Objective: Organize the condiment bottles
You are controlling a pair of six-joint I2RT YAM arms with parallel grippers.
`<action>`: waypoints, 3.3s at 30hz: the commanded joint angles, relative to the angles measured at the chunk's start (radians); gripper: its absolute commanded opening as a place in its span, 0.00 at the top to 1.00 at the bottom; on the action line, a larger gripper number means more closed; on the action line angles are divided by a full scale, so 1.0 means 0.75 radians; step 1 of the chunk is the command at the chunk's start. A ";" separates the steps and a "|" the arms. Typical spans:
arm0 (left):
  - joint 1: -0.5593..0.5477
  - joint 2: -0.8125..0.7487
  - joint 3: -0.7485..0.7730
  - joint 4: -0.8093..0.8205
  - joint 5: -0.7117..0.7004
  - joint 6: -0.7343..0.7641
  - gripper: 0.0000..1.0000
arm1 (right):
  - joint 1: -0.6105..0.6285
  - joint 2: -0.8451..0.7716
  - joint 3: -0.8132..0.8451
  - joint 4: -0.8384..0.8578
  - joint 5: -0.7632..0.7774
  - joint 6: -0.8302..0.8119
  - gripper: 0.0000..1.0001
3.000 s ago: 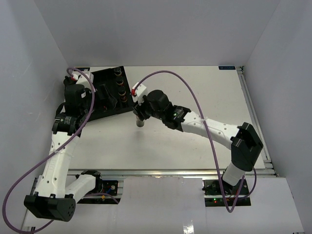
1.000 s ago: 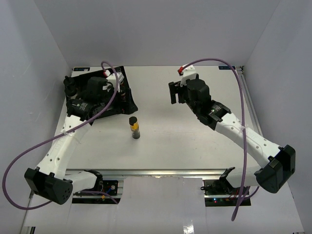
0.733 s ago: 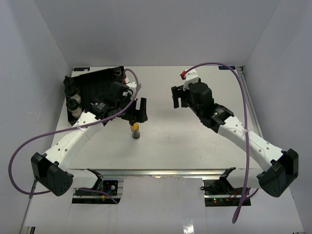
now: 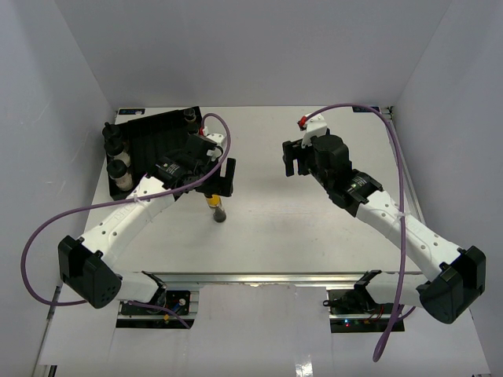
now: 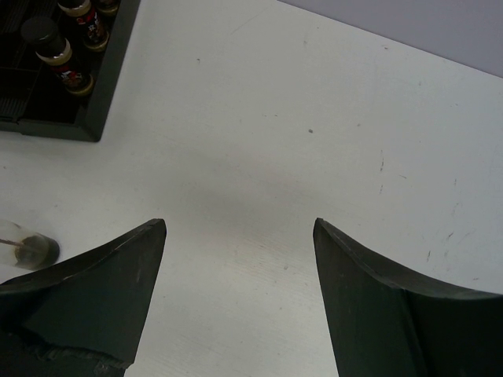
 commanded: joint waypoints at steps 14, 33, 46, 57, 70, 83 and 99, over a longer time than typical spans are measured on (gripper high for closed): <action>-0.025 -0.084 0.077 0.006 0.093 -0.035 0.05 | -0.030 0.005 -0.006 0.066 -0.033 0.016 0.18; -0.025 -0.030 0.006 -0.084 -0.091 -0.075 0.08 | -0.050 -0.031 -0.008 0.039 -0.049 0.016 0.18; -0.025 0.053 -0.061 -0.036 -0.033 -0.077 0.19 | -0.053 -0.033 -0.004 0.031 -0.047 0.013 0.18; -0.025 0.092 -0.054 -0.047 -0.055 -0.108 0.55 | -0.055 -0.041 -0.019 0.043 -0.047 0.011 0.18; -0.010 0.066 0.249 -0.314 -0.416 -0.279 1.00 | -0.060 -0.059 -0.036 0.051 -0.053 0.010 0.18; 0.542 0.158 0.485 -0.217 -0.387 -0.076 1.00 | -0.064 -0.081 -0.044 0.043 -0.063 0.008 0.18; 0.707 0.277 0.406 0.021 -0.214 -0.003 1.00 | -0.068 -0.096 -0.080 0.078 -0.060 -0.006 0.18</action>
